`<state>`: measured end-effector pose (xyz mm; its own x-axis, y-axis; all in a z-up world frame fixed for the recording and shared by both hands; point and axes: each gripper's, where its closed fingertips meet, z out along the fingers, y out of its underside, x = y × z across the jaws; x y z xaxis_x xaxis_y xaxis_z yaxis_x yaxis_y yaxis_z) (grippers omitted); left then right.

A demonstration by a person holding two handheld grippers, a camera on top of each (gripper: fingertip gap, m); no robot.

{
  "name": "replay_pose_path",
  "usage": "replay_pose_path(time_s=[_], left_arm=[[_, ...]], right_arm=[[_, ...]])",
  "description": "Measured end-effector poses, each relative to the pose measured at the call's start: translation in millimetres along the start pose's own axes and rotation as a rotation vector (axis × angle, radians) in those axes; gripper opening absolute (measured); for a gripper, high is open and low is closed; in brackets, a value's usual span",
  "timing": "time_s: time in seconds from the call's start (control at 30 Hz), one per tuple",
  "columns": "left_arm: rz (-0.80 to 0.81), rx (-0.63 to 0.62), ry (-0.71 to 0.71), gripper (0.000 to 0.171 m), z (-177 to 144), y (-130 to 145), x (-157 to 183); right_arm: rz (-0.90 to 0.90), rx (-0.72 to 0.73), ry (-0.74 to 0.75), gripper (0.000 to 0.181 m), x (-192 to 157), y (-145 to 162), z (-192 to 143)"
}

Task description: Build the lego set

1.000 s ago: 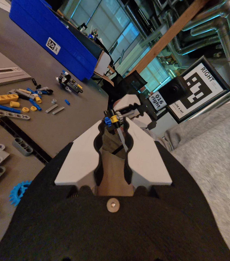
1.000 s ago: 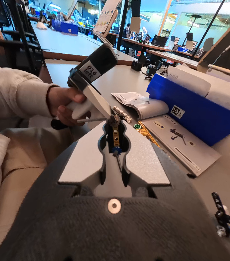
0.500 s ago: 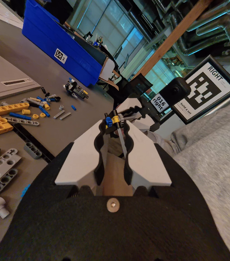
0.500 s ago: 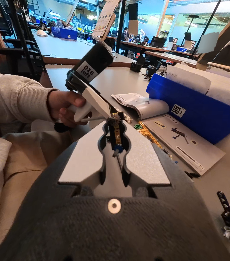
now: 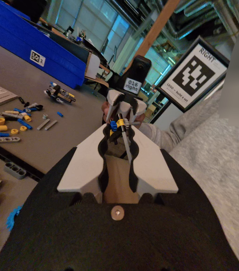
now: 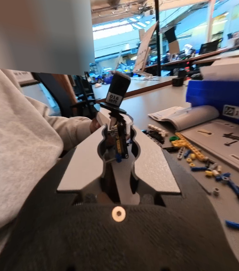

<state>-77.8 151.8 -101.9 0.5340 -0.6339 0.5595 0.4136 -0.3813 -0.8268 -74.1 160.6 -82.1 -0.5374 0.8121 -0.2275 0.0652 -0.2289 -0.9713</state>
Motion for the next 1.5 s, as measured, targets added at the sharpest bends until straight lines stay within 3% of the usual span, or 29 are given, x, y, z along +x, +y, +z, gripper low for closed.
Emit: replay_pose_path(time_s=[0.17,0.37,0.63,0.77,1.27,1.5], left_arm=[[0.067,-0.042,0.056,0.023,3,7,13],[0.068,-0.08,0.129,0.023,4,14,24],[0.05,-0.077,0.143,0.023,3,13,24],[0.062,-0.049,0.112,0.023,2,10,20],[0.061,-0.019,0.046,0.028,0,4,10],[0.088,-0.017,0.056,0.022,-1,4,13]], right_arm=[[0.153,-0.06,-0.146,0.031,-12,15,2],[0.2,-0.101,-0.218,0.025,-22,24,7],[0.22,-0.1,-0.223,0.023,-23,24,8],[0.204,-0.086,-0.209,0.011,-20,21,6],[0.2,-0.08,-0.171,0.01,-14,21,5],[0.201,-0.075,-0.172,0.011,-14,20,5]])
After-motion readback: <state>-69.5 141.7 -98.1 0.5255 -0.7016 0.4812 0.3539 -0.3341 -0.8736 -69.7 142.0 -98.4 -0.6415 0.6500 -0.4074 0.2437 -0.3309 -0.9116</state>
